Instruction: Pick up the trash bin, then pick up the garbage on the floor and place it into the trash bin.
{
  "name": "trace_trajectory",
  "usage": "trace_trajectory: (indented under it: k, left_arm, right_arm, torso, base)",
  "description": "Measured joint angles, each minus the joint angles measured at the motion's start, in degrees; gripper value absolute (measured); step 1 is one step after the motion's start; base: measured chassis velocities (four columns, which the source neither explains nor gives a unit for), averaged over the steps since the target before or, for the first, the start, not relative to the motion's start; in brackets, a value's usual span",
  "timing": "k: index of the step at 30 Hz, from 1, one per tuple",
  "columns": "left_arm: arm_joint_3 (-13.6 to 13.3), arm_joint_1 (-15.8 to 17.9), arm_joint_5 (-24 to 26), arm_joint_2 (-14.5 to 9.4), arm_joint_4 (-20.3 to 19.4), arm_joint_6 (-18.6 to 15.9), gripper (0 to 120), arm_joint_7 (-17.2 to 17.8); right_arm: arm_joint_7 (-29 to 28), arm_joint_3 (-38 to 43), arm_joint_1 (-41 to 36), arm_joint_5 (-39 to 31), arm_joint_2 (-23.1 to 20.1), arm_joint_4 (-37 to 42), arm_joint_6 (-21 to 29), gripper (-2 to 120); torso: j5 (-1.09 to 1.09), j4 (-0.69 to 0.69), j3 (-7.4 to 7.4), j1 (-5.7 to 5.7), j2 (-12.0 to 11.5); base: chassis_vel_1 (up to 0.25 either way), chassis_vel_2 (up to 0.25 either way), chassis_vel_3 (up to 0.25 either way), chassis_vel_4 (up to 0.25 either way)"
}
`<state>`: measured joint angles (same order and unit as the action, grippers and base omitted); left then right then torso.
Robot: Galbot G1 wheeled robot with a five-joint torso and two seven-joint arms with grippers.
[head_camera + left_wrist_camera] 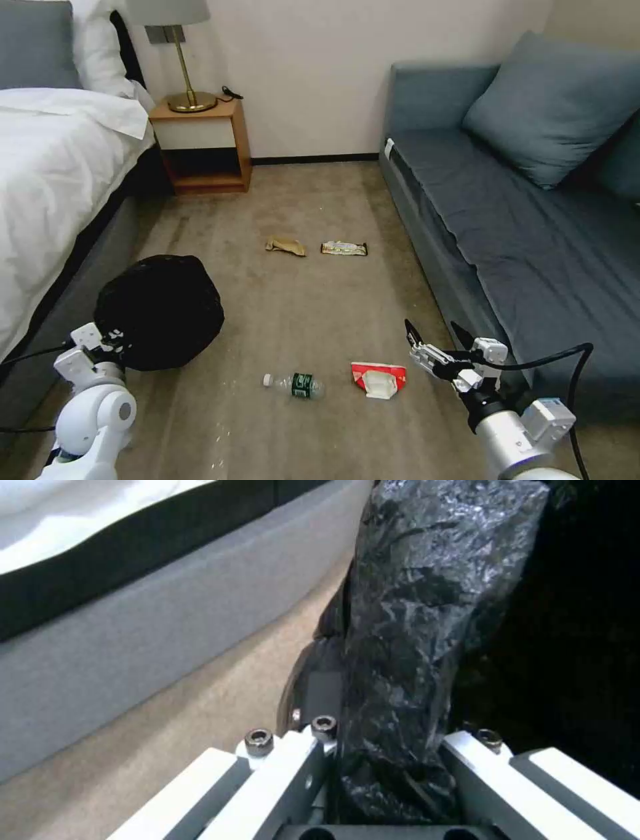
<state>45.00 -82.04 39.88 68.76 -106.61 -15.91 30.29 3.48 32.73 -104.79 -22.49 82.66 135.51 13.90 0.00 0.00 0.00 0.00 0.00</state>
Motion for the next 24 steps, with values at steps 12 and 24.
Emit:
trace_trajectory:
  k: [12,24]
  left_arm:
    - [0.39,0.85,1.42,-1.01,2.58,0.68,3,-0.80]
    - [0.47,0.10,1.93,-1.67,1.59,1.07,3,-2.46]
  right_arm:
    - [-0.72,0.01,0.88,-0.80,-1.92,-0.88,2.58,100]
    - [-1.01,-0.58,15.00,-7.94,-17.20,-7.79,12.52,100]
  torso:
    - [0.00,0.00,0.00,0.00,0.00]
    - [0.02,0.00,0.00,0.00,0.00]
  base:
    - [-0.052,0.044,0.043,-0.037]
    - [0.000,0.000,0.000,0.000]
